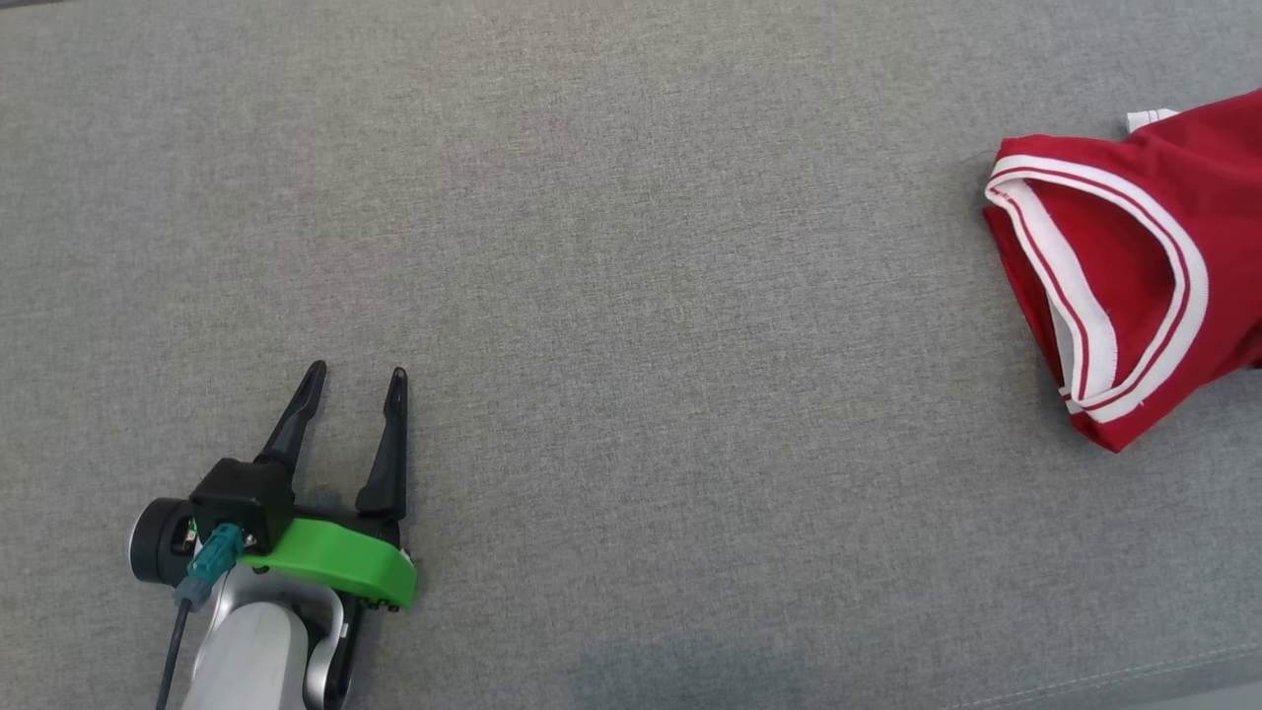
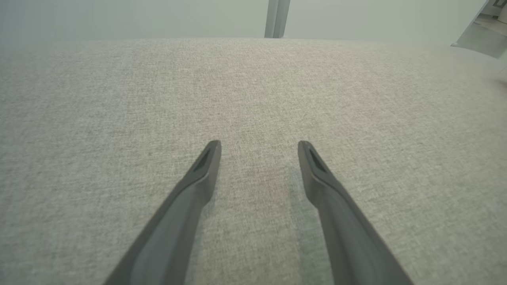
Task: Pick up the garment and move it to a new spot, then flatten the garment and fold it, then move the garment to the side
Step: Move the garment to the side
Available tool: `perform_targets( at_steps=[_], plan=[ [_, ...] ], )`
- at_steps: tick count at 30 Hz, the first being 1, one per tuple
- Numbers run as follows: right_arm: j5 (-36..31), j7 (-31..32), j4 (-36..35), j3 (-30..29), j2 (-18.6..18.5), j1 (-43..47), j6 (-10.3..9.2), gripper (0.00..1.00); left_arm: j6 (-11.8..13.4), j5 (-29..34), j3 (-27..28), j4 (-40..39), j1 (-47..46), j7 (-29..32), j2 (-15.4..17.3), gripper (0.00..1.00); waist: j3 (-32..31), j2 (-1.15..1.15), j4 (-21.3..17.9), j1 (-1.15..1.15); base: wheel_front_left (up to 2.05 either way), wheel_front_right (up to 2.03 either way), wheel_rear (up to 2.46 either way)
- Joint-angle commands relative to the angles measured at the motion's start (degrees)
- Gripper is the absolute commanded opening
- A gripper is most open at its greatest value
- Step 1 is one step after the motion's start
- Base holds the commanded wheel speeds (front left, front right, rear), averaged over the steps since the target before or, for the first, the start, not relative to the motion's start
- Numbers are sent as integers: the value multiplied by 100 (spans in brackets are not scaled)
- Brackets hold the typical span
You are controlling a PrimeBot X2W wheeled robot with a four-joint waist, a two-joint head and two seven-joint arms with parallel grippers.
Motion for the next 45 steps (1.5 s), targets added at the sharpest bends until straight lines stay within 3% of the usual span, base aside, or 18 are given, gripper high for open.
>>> perform_targets(
  at_steps=[1, 9, 24, 25, 26, 27, 28, 37, 45],
  plan=[
    [-140, 4, 43, -96, -35, -62, 0, 0, 21, -12, 11, -5, -82, -1, 57, 100, 41, 69, 33, 0, 0, 0, 0],
    [-598, -348, 661, -480, -188, -345, 0, 0, 42, 26, -48, -148, -222, 183, 177, 100, 287, 69, 90, 0, 0, 0, 0],
    [-1396, -1200, 2085, -1032, 106, -377, 0, 0, 107, 31, -182, -298, -99, 326, 229, 100, 315, 69, 152, 0, 0, 0, 0],
    [-1456, -1264, 2136, -1052, 143, -394, 0, 16, 117, 23, -180, -307, -85, 342, 243, 100, 301, 69, 143, 0, 0, 0, 0],
    [-1511, -1328, 2184, -1045, 169, -402, 0, 24, 125, 19, -178, -318, -79, 342, 259, 100, 289, 69, 132, 0, 0, 0, 0],
    [-1599, -1455, 2208, -1038, 154, -420, -1, 46, 132, 18, -180, -337, -83, 349, 273, 100, 280, 69, 121, 0, 0, 0, 0],
    [-1698, -1579, 2240, -1085, 154, -454, -1, 100, 140, 10, -180, -347, -82, 365, 275, 100, 269, 69, 111, 0, 0, 0, 0],
    [-1997, -2229, 2383, -742, 193, -343, -1, 100, 191, -46, -280, -315, 64, 349, 200, 100, -43, 69, 80, 0, 0, 0, 0],
    [-1664, -3670, 1371, -133, 213, 135, -1, 100, 294, -161, -179, -223, 294, 157, 157, 100, -514, 69, 155, 0, 0, 0, 0]
  ],
)
